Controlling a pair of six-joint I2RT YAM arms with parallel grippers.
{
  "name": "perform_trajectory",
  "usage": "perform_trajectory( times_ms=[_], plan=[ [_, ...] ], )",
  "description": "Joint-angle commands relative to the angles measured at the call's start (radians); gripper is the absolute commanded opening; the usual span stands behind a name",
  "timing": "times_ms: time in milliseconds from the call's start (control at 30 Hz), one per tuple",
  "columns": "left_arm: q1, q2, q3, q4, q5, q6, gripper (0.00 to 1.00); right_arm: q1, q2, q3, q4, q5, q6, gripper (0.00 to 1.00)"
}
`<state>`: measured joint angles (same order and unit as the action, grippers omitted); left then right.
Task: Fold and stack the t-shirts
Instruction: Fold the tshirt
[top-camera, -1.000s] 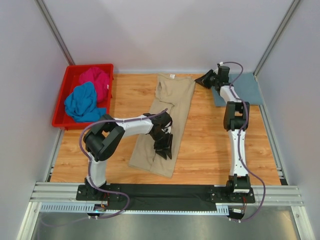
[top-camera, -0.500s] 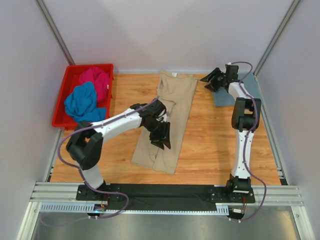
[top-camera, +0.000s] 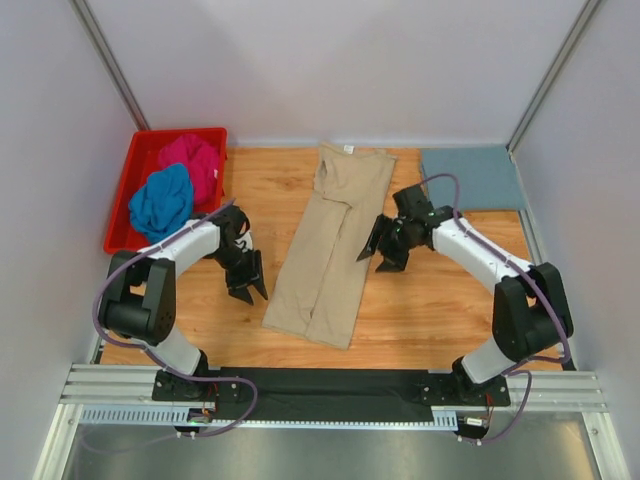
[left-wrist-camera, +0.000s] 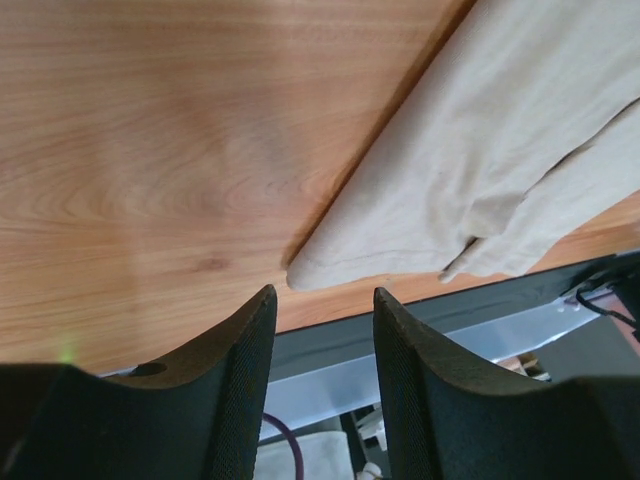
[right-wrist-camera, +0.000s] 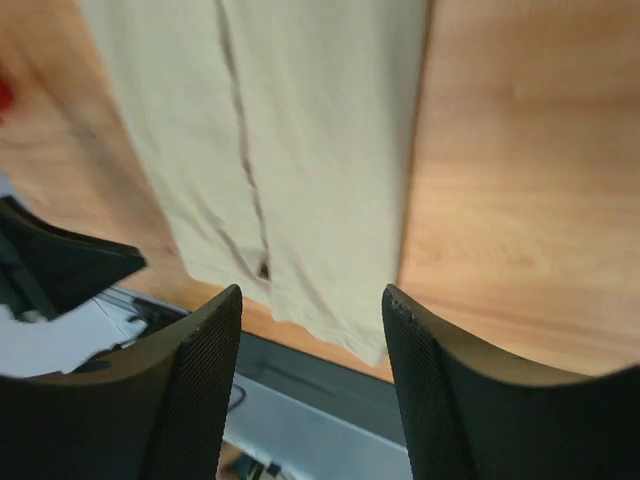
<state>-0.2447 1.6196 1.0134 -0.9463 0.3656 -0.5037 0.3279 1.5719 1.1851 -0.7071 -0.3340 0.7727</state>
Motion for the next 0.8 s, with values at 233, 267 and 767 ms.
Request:
perform_trajectory(
  times_ms=[233,267,767],
  plan=[
    [-0.013,-0.098,-0.165,0.103,0.101,0.021,0.51,0.316,-0.124,-0.257,0.018,0.073,0.184,0.58],
    [-0.013,-0.107,-0.173,0.096,0.070,0.019,0.51,0.338,-0.142,-0.292,0.024,0.084,0.203,0.58],
    [-0.053,-0.001,-0.170,0.109,0.078,0.034,0.48,0.605,-0.115,-0.413,0.143,0.243,0.464,0.58]
  ],
)
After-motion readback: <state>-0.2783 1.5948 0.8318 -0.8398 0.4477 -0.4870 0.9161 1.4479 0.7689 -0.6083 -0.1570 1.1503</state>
